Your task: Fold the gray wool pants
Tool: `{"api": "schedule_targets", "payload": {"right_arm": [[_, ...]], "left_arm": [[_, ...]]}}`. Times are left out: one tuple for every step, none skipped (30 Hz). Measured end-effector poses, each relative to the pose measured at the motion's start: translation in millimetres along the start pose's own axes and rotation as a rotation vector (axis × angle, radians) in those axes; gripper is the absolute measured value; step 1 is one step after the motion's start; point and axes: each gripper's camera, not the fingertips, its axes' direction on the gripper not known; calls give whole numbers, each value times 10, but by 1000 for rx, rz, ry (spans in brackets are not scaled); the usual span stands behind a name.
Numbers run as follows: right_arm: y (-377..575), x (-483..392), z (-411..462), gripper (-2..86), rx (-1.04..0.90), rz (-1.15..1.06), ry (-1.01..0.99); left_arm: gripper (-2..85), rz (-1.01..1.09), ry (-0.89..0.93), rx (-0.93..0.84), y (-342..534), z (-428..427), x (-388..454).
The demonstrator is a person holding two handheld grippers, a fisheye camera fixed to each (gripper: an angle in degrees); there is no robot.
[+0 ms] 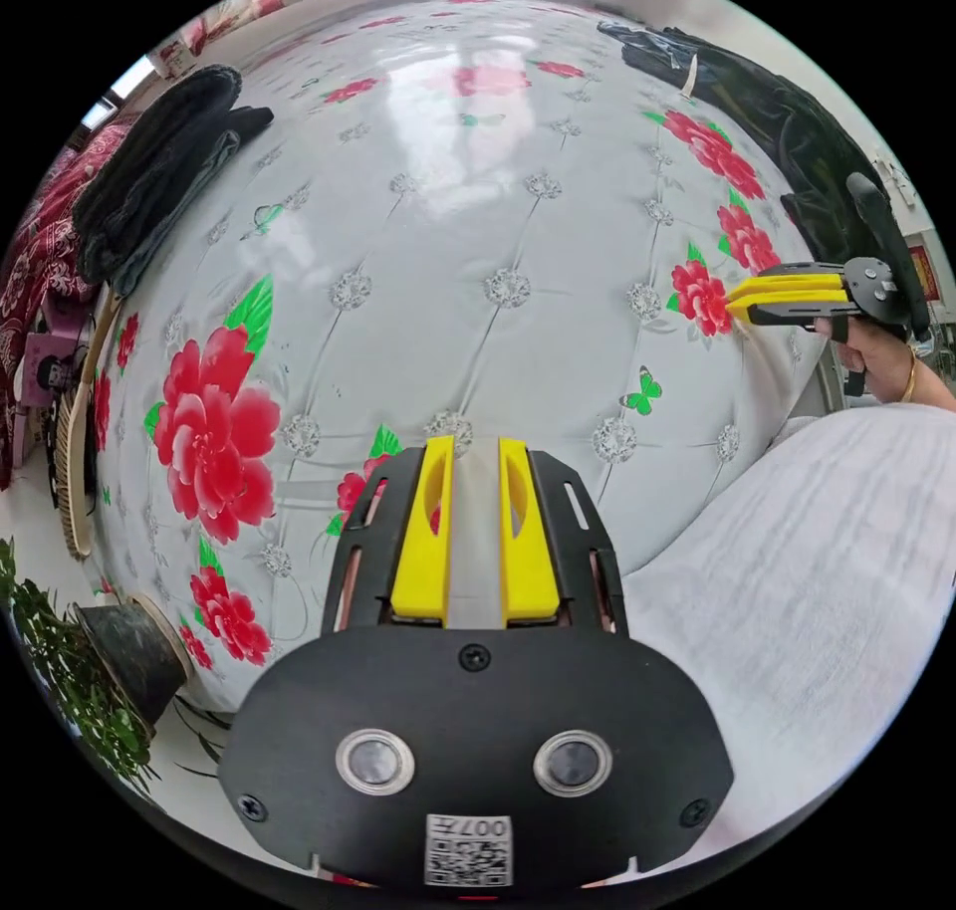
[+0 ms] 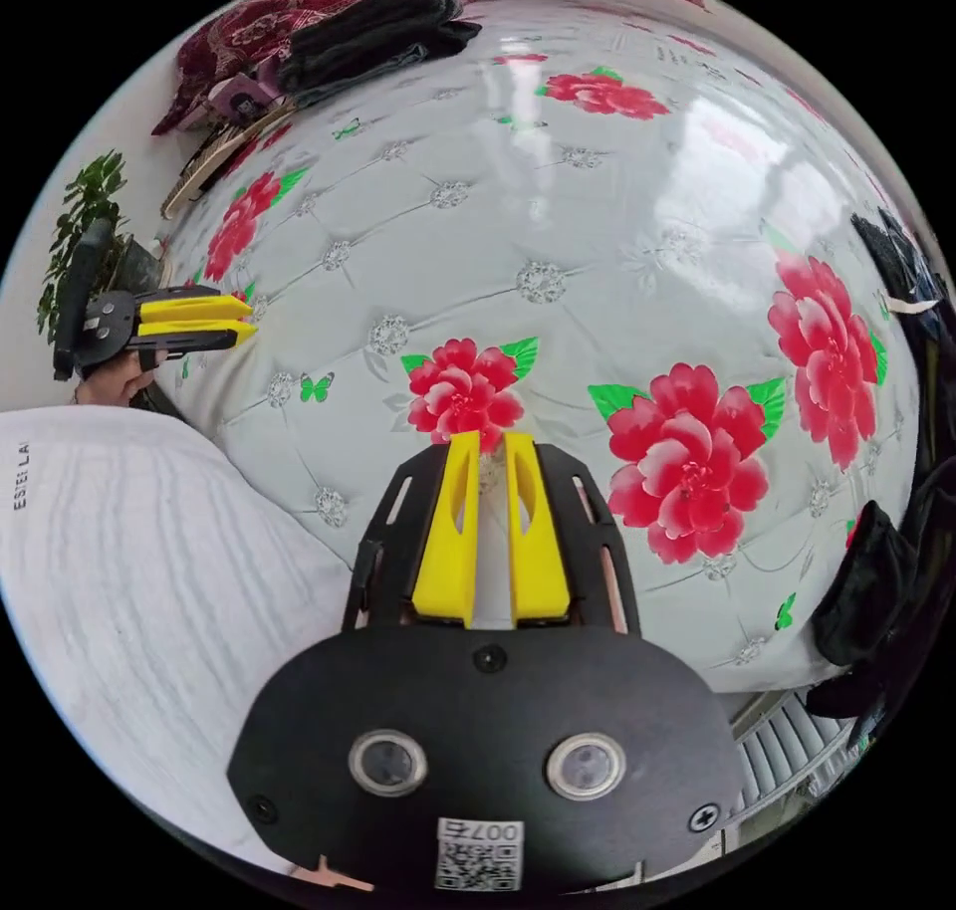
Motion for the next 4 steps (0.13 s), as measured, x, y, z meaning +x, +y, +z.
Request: {"api": "schedule_targets", "payload": {"right_arm": [[149, 114, -13, 60, 41, 20, -55], [314, 260, -50, 61, 92, 59, -112], [403, 349, -89, 62, 123, 94, -116], [602, 564, -202, 63, 178, 161, -111]], "left_arm": [[72, -2, -12, -25, -47, 27, 113], [67, -8, -26, -45, -81, 56, 223], [65, -13, -40, -39, -84, 41, 275], [62, -30, -61, -40, -91, 22, 361]]}}
